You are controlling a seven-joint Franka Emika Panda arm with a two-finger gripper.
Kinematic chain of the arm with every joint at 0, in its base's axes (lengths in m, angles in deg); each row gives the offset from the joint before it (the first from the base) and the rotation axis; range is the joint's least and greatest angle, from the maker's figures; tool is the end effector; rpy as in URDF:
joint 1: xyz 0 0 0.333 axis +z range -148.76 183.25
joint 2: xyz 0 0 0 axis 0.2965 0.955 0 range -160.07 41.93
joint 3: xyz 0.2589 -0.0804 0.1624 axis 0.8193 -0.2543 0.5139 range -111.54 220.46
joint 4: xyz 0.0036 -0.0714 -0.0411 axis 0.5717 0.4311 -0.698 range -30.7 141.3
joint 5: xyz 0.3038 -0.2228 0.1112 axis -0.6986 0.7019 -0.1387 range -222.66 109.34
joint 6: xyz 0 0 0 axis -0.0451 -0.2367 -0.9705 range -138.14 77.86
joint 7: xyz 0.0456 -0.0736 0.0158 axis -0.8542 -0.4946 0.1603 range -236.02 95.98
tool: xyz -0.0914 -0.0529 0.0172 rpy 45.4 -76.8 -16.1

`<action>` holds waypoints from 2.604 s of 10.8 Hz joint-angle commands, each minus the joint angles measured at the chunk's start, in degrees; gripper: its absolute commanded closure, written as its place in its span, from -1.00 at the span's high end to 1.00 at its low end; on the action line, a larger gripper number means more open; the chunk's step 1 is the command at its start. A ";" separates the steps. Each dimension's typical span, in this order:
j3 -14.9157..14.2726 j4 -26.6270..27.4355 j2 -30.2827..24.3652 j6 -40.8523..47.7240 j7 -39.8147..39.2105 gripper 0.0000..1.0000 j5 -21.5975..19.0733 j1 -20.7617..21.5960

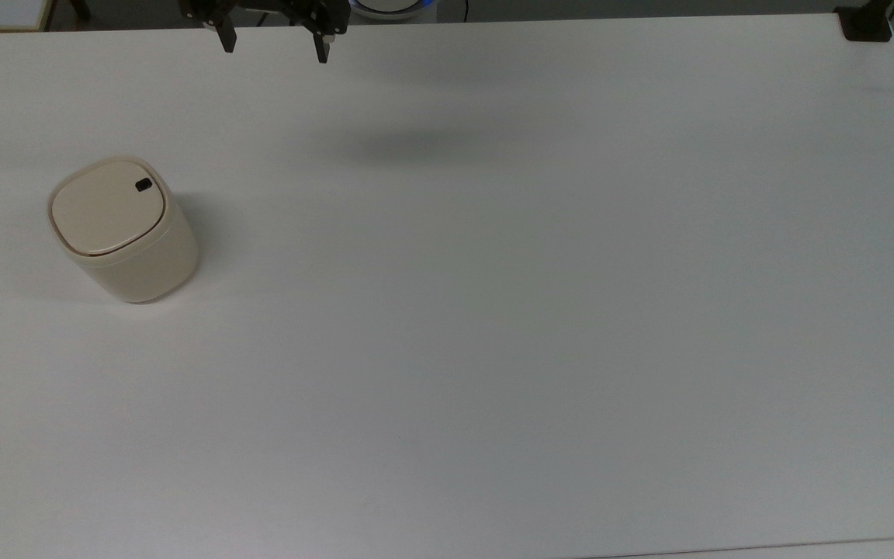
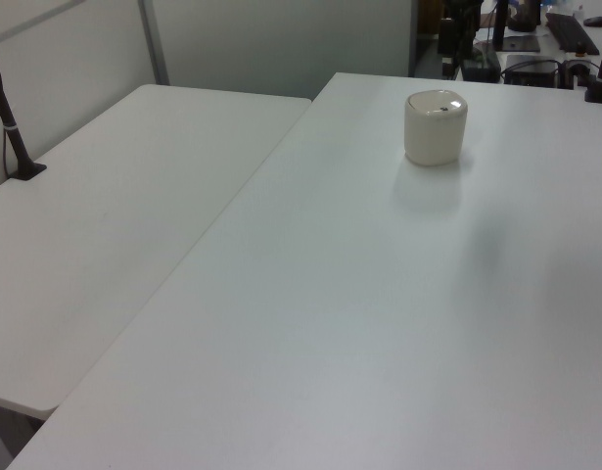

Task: Open the trash bin

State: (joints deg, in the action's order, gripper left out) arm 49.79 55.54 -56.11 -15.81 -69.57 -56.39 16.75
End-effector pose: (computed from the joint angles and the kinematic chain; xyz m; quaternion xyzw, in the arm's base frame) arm 0.5715 -0.0510 0.5975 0.9988 -0.0488 -0.0048 0.0043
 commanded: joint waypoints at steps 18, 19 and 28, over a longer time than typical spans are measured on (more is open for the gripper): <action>-3.33 -2.26 2.30 -4.60 9.45 -0.17 -3.17 0.33; -4.37 -2.26 2.57 -7.06 12.09 -0.40 -2.99 0.15; -11.41 -2.09 11.09 -18.68 23.80 -1.00 -1.85 -2.84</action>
State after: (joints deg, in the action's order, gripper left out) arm 39.77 54.05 -47.22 -31.92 -47.46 -58.46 14.28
